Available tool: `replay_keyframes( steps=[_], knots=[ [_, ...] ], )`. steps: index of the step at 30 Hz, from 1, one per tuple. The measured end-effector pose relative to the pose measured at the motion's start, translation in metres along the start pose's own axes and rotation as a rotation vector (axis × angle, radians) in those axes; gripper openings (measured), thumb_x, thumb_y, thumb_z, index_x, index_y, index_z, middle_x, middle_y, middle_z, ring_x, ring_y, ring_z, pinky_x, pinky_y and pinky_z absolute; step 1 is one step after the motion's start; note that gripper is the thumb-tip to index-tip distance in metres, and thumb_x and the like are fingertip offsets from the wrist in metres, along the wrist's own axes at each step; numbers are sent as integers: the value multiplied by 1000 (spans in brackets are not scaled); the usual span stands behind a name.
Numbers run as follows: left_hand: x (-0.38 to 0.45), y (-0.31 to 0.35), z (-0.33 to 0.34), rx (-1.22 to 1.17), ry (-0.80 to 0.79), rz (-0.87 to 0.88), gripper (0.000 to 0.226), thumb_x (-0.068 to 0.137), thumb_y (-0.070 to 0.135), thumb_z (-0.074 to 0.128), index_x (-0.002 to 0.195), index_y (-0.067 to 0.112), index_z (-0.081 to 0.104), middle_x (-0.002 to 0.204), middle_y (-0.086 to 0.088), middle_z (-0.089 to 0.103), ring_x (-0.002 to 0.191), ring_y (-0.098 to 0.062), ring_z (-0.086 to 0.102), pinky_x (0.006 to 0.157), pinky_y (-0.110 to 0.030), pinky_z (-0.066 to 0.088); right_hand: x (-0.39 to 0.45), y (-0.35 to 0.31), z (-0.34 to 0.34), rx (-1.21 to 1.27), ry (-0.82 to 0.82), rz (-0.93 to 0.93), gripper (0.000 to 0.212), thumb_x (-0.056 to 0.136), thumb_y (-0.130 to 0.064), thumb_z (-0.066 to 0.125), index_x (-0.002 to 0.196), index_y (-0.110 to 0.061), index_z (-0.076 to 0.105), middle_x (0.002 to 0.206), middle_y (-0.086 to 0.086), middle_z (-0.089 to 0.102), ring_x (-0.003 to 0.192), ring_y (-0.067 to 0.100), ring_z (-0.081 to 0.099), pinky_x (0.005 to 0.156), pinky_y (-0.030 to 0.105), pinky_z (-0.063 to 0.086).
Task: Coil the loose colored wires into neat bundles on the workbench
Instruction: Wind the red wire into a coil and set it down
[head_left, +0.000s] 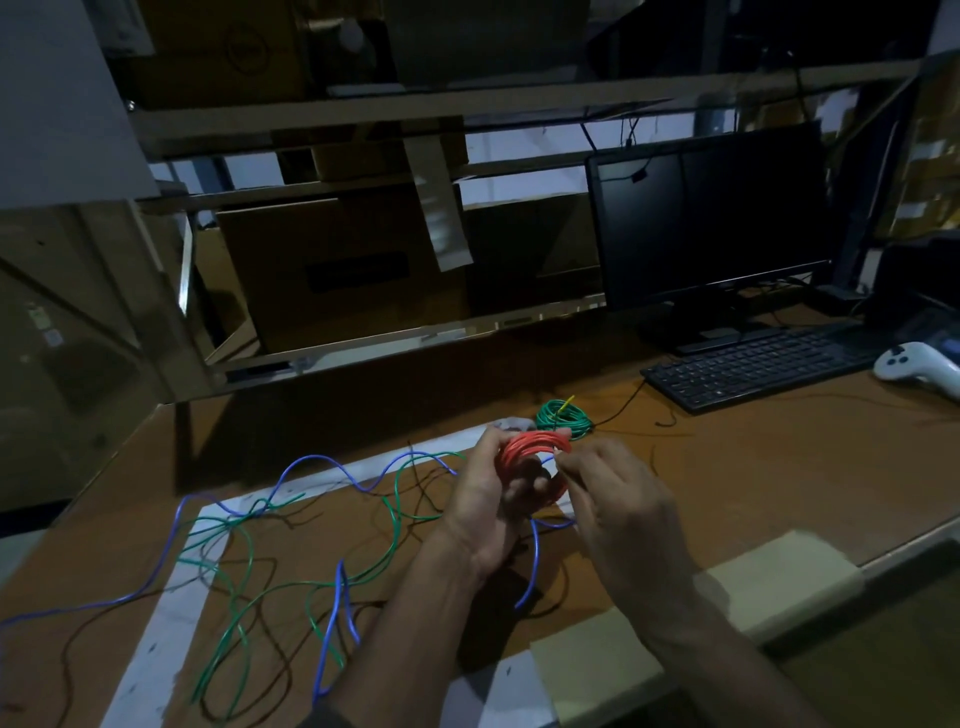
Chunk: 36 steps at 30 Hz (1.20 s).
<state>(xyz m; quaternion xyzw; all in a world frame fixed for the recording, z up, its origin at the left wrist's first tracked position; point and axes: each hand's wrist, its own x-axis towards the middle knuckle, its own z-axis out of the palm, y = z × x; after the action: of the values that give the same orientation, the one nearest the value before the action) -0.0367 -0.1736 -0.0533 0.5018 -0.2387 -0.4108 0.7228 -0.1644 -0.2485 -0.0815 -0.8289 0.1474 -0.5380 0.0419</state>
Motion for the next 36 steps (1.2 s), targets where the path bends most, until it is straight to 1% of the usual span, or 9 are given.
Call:
replay_keyframes(
  steps=[3, 7, 10, 15, 19, 25, 28, 31, 36],
  knots=[
    [0, -1, 3, 28, -31, 10, 45, 105, 30, 44, 136, 4, 63, 95, -6, 78, 64, -7, 66, 64, -19, 54, 3, 3, -3, 17, 2, -15, 27, 80, -2, 79, 106, -2, 71, 102, 11, 69, 92, 21, 69, 82, 27, 59],
    [-3, 0, 10, 165, -29, 123, 52, 101, 58, 47, 116, 21, 78, 113, -6, 77, 86, -15, 68, 78, -26, 54, 8, 2, -5, 156, 12, 116, 18, 86, -9, 74, 104, -10, 72, 100, 0, 67, 91, 11, 66, 79, 24, 59],
    [-4, 0, 14, 144, -18, 155, 45, 91, 52, 61, 112, 16, 79, 117, -12, 76, 105, -25, 71, 91, -37, 56, 9, -2, -6, 264, 8, 269, 17, 88, -11, 75, 103, -19, 72, 99, -13, 63, 90, -1, 63, 79, 17, 56],
    [-3, -2, 14, 79, -22, 156, 26, 89, 32, 72, 108, 17, 81, 103, -10, 76, 90, -21, 68, 73, -29, 58, 7, -14, -6, 446, 27, 545, 26, 88, -13, 78, 108, -26, 67, 96, -14, 70, 89, 0, 69, 73, 21, 60],
    [-1, -6, 12, 36, -40, 119, 31, 90, 36, 75, 118, 22, 78, 111, -16, 66, 83, -24, 56, 68, -32, 51, 15, -24, -6, 796, 146, 796, 26, 88, -7, 77, 106, -21, 63, 89, 0, 72, 81, 13, 75, 66, 32, 64],
    [-1, -4, 11, -50, -54, 135, 23, 97, 28, 66, 111, 16, 80, 115, -11, 76, 88, -17, 66, 80, -31, 57, 27, -29, -3, 964, 238, 889, 19, 89, -6, 75, 105, -13, 66, 98, 8, 74, 89, 20, 76, 70, 28, 62],
    [2, -5, 8, -62, -46, 138, 27, 95, 32, 68, 113, 17, 79, 117, -10, 72, 97, -23, 54, 87, -34, 55, 29, -31, -3, 984, 242, 872, 13, 90, -7, 74, 100, -11, 67, 98, 9, 74, 87, 21, 77, 71, 28, 63],
    [4, -8, 7, -66, -21, 146, 28, 97, 31, 65, 115, 15, 79, 114, -12, 70, 92, -19, 53, 80, -28, 53, 30, -33, -3, 978, 244, 859, 13, 90, -8, 74, 101, -12, 67, 95, 5, 76, 83, 18, 78, 72, 27, 63],
    [8, -12, 5, -63, 12, 167, 29, 96, 30, 66, 115, 12, 78, 111, -12, 71, 96, -25, 50, 95, -44, 39, 29, -34, 0, 932, 279, 855, 17, 88, -10, 76, 100, -18, 67, 94, 1, 77, 84, 13, 77, 75, 25, 62]
  ],
)
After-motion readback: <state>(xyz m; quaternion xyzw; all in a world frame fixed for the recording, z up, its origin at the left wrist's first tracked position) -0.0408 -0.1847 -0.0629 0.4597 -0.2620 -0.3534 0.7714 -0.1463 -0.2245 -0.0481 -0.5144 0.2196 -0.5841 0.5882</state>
